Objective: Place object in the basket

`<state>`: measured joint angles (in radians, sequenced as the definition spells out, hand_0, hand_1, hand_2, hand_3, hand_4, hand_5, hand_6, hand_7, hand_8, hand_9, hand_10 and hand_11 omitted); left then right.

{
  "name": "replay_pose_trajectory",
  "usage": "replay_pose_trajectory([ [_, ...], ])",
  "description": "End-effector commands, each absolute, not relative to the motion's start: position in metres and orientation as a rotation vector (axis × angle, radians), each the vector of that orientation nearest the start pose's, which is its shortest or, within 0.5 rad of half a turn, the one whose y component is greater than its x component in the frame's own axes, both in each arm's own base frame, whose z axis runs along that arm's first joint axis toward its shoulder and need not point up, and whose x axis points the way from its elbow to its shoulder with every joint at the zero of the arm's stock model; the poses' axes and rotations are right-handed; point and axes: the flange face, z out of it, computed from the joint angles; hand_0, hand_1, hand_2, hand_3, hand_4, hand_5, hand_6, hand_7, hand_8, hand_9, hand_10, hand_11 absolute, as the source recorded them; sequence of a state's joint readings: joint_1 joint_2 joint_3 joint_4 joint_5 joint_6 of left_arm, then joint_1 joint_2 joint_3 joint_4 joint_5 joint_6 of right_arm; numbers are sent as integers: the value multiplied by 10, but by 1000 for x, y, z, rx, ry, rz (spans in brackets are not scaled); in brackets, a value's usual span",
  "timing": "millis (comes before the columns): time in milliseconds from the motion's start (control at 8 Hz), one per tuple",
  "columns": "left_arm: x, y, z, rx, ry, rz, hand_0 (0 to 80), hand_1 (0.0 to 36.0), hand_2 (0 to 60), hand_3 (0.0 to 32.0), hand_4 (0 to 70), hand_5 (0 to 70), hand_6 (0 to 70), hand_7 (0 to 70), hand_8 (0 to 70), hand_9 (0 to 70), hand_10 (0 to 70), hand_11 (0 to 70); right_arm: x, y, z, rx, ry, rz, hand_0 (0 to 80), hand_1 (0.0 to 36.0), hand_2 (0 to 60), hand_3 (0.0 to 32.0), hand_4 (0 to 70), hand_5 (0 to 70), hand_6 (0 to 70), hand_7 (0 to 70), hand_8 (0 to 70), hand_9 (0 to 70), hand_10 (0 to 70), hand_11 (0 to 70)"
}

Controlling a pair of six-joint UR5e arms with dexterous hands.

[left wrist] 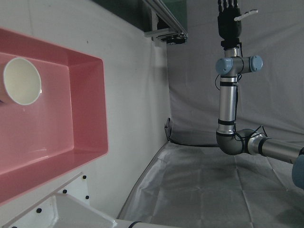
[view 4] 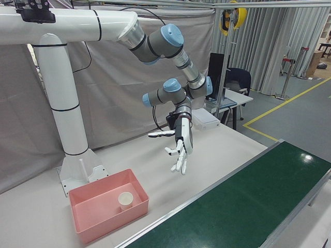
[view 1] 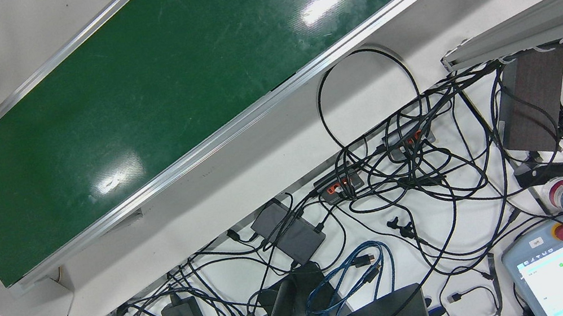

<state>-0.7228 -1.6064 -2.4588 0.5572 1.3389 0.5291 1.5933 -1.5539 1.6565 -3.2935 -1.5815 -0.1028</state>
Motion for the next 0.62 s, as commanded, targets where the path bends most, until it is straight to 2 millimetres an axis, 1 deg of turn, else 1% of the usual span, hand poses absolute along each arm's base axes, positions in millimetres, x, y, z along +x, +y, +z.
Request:
replay_pose_trajectory([
  [0,141,-383,345,-87,2212,-1407,550,188,16,0,160,429,64,76,136,208,25,53,144,-489,652,-127,2209,-2321,0,0,0,0,0,0,0,0,0,0,0,0],
  [125,136,-386,347,-70,2212,-1424,552,188,11,0,161,403,65,70,136,206,3,22,144,-489,652,-127,2209,-2321,0,0,0,0,0,0,0,0,0,0,0,0],
  [250,127,-393,351,-49,2211,-1452,555,193,13,0,154,408,67,70,134,202,0,19,144,-489,652,-127,2209,-2321,0,0,0,0,0,0,0,0,0,0,0,0],
  [500,127,-403,367,-59,2192,-1508,557,193,8,0,143,414,70,74,137,206,2,21,144,-489,652,-127,2209,-2321,0,0,0,0,0,0,0,0,0,0,0,0],
])
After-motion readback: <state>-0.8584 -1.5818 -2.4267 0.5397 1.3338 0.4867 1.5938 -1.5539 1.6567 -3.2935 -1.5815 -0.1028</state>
